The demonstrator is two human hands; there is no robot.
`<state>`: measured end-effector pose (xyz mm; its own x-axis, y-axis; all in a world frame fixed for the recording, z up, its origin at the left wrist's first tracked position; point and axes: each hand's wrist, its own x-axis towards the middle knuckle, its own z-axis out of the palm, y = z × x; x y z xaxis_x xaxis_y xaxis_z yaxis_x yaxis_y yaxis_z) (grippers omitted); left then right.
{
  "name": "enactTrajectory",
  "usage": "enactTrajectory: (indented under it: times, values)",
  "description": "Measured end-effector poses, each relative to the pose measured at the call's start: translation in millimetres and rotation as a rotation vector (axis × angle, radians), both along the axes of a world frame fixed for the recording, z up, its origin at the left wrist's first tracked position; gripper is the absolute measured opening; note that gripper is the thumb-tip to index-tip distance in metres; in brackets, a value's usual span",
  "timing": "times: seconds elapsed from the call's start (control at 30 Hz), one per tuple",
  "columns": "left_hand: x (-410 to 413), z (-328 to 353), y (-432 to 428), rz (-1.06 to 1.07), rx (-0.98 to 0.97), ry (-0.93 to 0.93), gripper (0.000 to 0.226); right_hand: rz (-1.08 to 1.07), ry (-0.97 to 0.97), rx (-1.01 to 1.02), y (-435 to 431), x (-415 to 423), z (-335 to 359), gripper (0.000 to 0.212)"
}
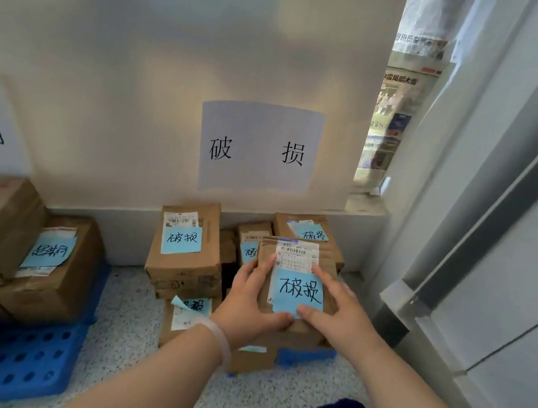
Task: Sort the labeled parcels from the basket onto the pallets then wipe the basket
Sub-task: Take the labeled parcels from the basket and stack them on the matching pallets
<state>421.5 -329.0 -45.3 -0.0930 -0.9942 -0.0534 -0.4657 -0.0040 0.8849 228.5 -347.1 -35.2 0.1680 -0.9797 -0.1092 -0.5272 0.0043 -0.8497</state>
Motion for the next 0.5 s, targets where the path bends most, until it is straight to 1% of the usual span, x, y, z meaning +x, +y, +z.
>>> enactTrajectory:
  times: [0.1, 0.27, 0.33, 0.5]
  values:
    - [-17.7, 9.3, -34.6, 0.023, 0.001, -0.009, 0.1, -0.01, 0.006, -0.019, -44.6, -13.3, 12.4, 0.074]
    - [-35.1, 24.0, -94.7, 0.056, 0.047, -0.016, 0.099, 0.048, 0.003, 0.037, -111.0, -28.9, 24.3, 0.079]
    - [-38.3, 26.1, -116.8, 0.062, 0.045, -0.052, 0.098, 0.067, 0.009, 0.047, -135.5, -32.9, 24.3, 0.081]
    - [-43.5, 17.0, -164.1, 0.106, 0.07, -0.067, 0.1, 0.084, 0.023, 0.045, -188.4, -31.5, 15.4, 0.072]
